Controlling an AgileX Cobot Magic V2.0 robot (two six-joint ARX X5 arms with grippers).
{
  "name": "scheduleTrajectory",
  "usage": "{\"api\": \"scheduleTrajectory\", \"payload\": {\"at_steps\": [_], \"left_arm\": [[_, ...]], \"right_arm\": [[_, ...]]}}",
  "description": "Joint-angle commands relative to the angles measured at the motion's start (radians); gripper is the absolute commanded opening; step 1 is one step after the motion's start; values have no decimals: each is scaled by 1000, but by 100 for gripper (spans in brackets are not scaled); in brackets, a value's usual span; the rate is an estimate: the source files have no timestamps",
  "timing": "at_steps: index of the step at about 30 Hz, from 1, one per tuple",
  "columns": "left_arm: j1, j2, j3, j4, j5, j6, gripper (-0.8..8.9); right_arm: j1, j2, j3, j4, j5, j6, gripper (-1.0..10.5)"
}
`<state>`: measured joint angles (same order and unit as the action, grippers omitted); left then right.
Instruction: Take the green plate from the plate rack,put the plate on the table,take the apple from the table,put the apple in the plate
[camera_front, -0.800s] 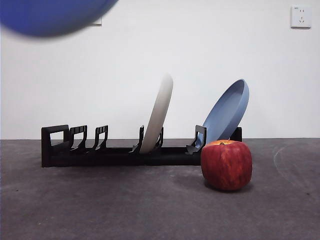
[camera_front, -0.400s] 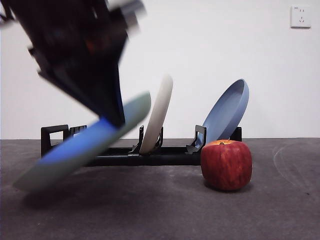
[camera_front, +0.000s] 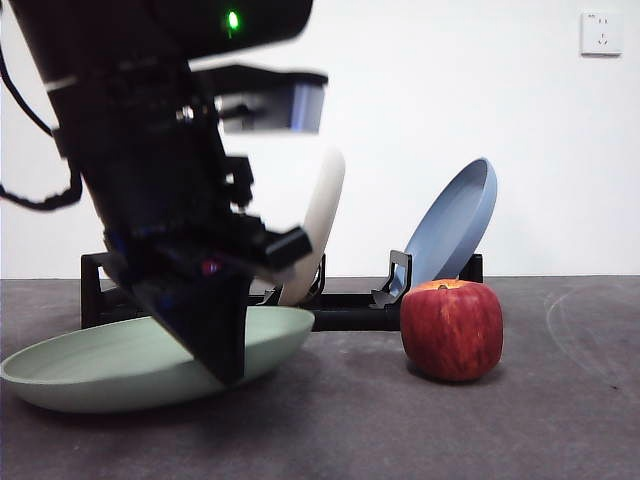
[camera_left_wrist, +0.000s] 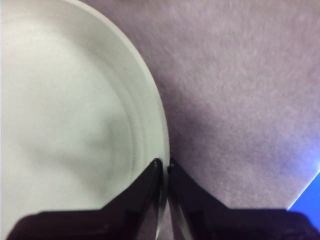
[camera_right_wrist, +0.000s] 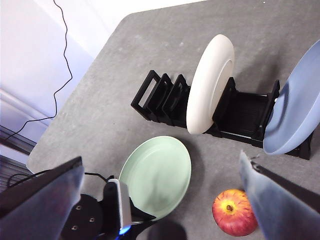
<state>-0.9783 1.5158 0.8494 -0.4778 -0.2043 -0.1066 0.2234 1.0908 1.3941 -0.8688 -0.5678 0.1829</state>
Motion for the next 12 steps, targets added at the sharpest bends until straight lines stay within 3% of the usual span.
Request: {"api": "scheduleTrajectory", "payload": {"at_steps": [1, 5, 9, 12], "left_arm": [[12, 20, -12, -11, 81, -40, -9], [14, 19, -11, 11, 117, -75, 31], [24, 19, -11, 14, 134, -103, 252], [29, 14, -11, 23, 133, -103, 284]], "right_arm": [[2, 0, 5, 1, 0, -8, 531], [2, 0, 5, 2, 0, -8, 531], [2, 0, 5, 2, 0, -8, 531], [2, 0, 5, 2, 0, -8, 531]]}}
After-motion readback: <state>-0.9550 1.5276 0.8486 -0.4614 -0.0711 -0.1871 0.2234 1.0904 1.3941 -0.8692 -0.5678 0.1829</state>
